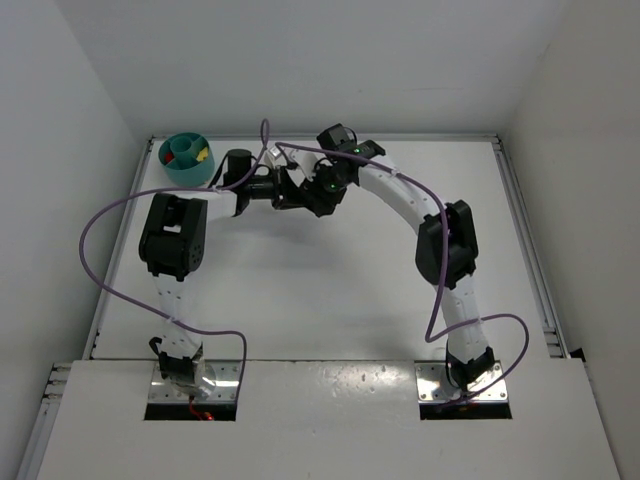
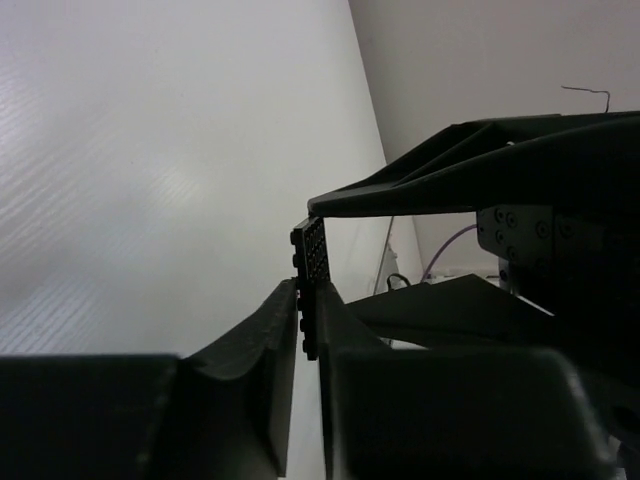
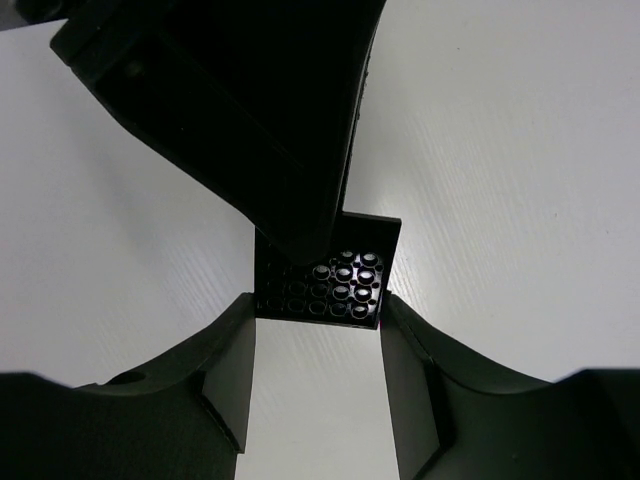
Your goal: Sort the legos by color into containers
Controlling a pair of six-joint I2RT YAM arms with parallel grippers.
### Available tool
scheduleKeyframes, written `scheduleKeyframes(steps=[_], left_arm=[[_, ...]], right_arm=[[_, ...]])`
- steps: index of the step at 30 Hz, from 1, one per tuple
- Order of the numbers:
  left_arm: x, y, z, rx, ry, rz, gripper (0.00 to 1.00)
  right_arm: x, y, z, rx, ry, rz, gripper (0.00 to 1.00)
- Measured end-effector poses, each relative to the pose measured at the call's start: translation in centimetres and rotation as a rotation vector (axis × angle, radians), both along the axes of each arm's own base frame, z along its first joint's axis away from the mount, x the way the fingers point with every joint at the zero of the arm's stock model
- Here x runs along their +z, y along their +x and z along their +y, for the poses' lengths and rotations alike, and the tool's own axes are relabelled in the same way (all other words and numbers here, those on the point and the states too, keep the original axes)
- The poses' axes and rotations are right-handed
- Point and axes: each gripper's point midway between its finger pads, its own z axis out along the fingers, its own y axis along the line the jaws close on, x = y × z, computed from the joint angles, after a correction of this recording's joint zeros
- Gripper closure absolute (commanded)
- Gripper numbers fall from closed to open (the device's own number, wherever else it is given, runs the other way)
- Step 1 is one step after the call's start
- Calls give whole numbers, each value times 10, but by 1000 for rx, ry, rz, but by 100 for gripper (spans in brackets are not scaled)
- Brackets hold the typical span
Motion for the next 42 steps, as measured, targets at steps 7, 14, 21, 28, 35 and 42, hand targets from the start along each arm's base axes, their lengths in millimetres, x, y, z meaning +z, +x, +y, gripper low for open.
scheduleKeyframes(steps=[7, 14, 21, 28, 35, 42], left_arm=[[-2, 3, 5, 11, 15, -26, 99], [14, 14, 70, 86, 121, -115, 100], [100, 58, 174, 125, 368, -445, 97], [120, 79, 265, 122, 777, -640, 95], [69, 64, 304, -26, 997, -646, 97], [94, 84, 353, -2, 1185, -781, 97]], right_arm=[[1, 11, -1, -97, -10, -30, 19], [11, 23, -43, -291, -26, -88, 19], [22, 26, -96, -438, -21, -84, 19], [18, 26, -104, -454, -7, -60, 19], [12, 24, -99, -438, 2, -33, 19], [7, 21, -100, -434, -6, -15, 19]])
